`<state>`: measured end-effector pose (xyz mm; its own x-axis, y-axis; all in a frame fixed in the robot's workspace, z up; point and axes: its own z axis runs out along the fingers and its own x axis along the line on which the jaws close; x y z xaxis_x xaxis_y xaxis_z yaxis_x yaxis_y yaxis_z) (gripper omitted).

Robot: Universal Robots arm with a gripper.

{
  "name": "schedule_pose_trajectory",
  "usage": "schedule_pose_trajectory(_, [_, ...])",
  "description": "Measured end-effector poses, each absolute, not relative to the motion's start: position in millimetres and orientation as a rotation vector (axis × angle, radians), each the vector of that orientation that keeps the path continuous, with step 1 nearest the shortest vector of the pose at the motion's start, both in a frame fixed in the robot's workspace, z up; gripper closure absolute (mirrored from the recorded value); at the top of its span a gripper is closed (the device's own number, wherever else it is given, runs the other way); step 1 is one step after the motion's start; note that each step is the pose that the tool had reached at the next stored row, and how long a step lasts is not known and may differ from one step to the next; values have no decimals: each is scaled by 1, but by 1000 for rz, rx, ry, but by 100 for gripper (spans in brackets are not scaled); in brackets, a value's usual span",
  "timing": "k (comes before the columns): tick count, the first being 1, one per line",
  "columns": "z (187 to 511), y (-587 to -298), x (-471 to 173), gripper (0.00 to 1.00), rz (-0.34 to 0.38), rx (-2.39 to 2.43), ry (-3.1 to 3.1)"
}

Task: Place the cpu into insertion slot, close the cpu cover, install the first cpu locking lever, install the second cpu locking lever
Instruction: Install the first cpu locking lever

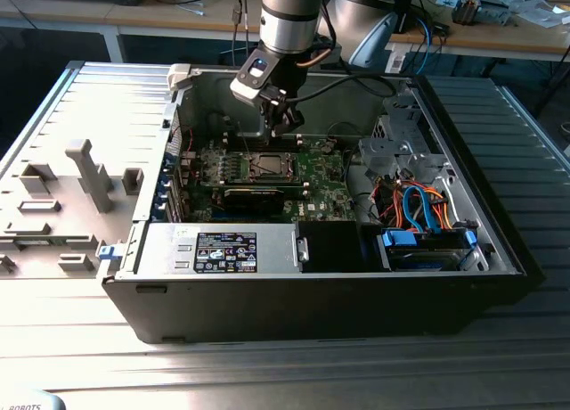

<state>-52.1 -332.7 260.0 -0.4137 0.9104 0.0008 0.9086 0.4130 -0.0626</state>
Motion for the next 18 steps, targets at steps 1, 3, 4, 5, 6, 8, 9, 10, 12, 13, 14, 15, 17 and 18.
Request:
schedule_pose_trajectory(1, [260, -333, -52, 89, 81, -1679, -2613])
schedule_pose_trajectory(3, [260, -333, -52, 89, 81, -1671, -2618])
schedule_pose_trajectory(4, [260, -333, -52, 89, 81, -1665, -2623])
schedule_pose_trajectory(5, [260, -333, -52, 89, 82, -1661, -2625])
schedule_pose_trajectory(6, [260, -333, -52, 89, 82, -1659, -2626])
schedule_pose_trajectory(8, [260, -333, -52, 89, 82, -1652, -2631])
schedule_pose_trajectory(9, [260, -333, -52, 89, 82, -1649, -2633])
schedule_pose_trajectory(10, [260, -333, -52, 89, 82, -1645, -2635])
schedule_pose_trajectory(12, [260, -333, -52, 89, 82, -1638, -2640])
schedule_pose_trajectory(13, [260, -333, -52, 89, 82, -1635, -2642])
schedule_pose_trajectory(14, [260, -333, -52, 89, 82, -1630, -2645])
schedule_pose_trajectory(15, [260, -333, -52, 89, 82, -1626, -2648])
schedule_pose_trajectory(17, [260, -333, -52, 89, 82, -1621, -2651])
schedule_pose_trajectory(18, [260, -333, -52, 89, 82, -1618, -2653])
